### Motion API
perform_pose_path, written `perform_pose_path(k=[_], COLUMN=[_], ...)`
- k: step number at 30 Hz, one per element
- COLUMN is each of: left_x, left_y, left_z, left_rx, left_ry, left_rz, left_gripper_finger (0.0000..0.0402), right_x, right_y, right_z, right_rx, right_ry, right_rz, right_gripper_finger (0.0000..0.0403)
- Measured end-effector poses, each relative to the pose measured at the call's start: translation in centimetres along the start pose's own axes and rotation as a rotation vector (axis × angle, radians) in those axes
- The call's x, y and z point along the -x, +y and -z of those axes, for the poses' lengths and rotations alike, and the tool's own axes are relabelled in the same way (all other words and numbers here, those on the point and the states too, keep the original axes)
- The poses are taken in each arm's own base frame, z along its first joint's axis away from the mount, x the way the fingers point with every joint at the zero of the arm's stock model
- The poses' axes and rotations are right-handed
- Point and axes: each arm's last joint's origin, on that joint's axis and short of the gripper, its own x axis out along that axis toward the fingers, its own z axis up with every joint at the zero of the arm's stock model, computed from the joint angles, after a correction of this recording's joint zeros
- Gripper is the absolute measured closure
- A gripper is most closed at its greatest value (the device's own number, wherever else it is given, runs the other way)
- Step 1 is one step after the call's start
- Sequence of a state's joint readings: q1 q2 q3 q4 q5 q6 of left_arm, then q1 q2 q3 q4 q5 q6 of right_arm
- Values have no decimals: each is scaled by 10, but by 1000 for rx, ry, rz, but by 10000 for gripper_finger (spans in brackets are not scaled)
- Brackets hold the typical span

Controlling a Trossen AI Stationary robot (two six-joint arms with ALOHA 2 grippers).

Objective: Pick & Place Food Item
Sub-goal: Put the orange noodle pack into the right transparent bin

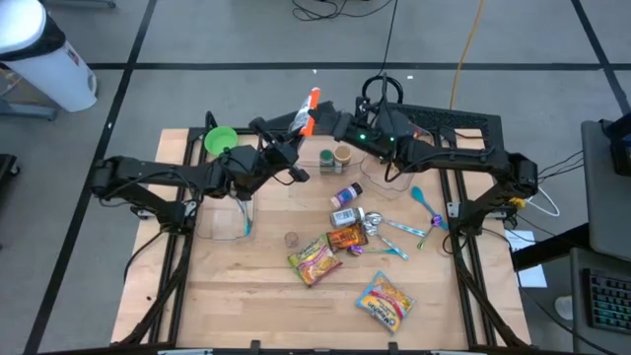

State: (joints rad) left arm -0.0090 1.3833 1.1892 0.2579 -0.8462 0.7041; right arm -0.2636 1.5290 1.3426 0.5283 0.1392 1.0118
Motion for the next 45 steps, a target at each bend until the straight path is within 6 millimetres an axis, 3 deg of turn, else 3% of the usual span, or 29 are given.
perform_pose_path(k=[11,16,19,23,28,36,45], left_x=[10,16,17,11,2,-11,-15], left_y=[19,33,42,53,49,26,19], left_z=[-2,2,8,19,35,46,47], left_rx=[30,132,239,427,538,592,640], left_ry=[-13,-33,-48,-65,-4,69,82], left_rz=[13,102,233,495,783,1041,1119], left_gripper_finger=[396,396,396,397,397,397,397], right_x=[6,14,22,36,48,51,41], right_y=[6,16,24,27,29,17,2], right_z=[-24,-38,-47,-55,-56,-38,0], right_rx=[134,307,410,535,680,701,718], right_ry=[40,100,137,220,346,609,771], right_rz=[-101,-228,-294,-261,-194,-189,-185], right_gripper_finger=[184,182,184,191,197,197,197])
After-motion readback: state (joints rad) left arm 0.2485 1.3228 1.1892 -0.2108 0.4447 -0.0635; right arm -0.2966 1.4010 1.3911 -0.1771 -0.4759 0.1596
